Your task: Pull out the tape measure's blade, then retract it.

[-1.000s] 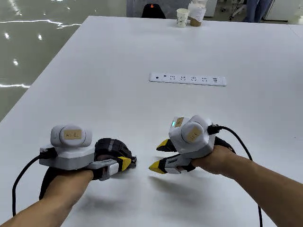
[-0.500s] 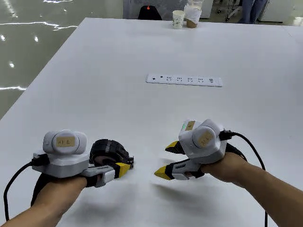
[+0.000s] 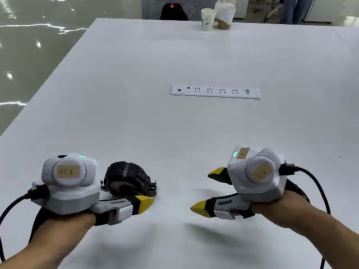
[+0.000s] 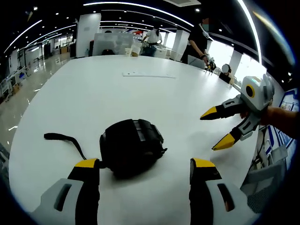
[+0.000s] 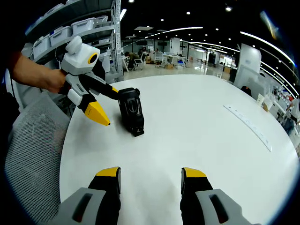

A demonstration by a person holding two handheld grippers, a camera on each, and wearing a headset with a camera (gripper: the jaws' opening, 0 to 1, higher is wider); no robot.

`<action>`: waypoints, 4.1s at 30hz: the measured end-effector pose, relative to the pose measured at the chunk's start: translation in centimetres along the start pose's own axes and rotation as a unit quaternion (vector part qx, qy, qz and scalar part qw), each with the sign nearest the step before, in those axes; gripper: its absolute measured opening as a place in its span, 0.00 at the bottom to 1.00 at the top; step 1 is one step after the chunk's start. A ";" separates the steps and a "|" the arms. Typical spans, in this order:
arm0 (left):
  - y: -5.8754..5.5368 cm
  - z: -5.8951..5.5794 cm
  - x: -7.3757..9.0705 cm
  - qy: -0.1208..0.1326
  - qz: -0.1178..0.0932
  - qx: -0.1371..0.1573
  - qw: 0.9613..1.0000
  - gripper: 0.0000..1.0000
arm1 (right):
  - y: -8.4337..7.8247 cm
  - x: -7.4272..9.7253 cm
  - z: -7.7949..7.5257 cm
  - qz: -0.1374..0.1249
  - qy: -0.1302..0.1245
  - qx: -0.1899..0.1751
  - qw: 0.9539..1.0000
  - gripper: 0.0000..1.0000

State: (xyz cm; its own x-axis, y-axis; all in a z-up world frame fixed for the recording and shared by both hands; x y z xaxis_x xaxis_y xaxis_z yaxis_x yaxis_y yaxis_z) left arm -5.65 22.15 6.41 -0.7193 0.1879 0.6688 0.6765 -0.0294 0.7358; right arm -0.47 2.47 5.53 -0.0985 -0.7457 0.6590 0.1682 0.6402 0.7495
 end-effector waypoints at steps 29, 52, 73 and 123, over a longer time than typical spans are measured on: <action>-0.2 -0.4 2.0 -0.045 -0.037 -0.060 0.997 0.79 | -3.1 5.2 1.1 -0.042 -0.076 -0.038 0.995 0.63; -0.7 -0.6 3.9 -0.082 -0.075 -0.082 0.990 0.87 | -4.6 7.6 1.9 -0.097 -0.099 -0.070 0.988 0.77; -1.6 -1.1 5.2 -0.105 -0.095 -0.120 0.983 0.99 | -5.2 8.1 3.5 -0.123 -0.089 -0.065 0.986 0.91; -1.3 -1.2 6.0 -0.131 -0.109 -0.117 0.978 0.99 | -5.3 9.1 3.9 -0.154 -0.101 -0.085 0.979 0.99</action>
State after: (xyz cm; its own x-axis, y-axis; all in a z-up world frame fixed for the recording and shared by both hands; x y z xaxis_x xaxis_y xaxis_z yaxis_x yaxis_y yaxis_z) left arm -11.00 22.11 9.57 -0.7559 0.4593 0.4665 0.4354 -0.1795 0.8822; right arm -6.12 -7.01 7.79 -0.3584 -0.8359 0.4158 0.2599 0.3384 0.9044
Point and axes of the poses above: the centre of the closed fingertips' face, and the gripper's own axes: x roughly backward along the fingers, z roughly to its left, y roughly out of its top, the point moved 5 cm from there along x, roughly backward along the fingers, and after that the axes turned 5 degrees about y, right-handed, at the moved point
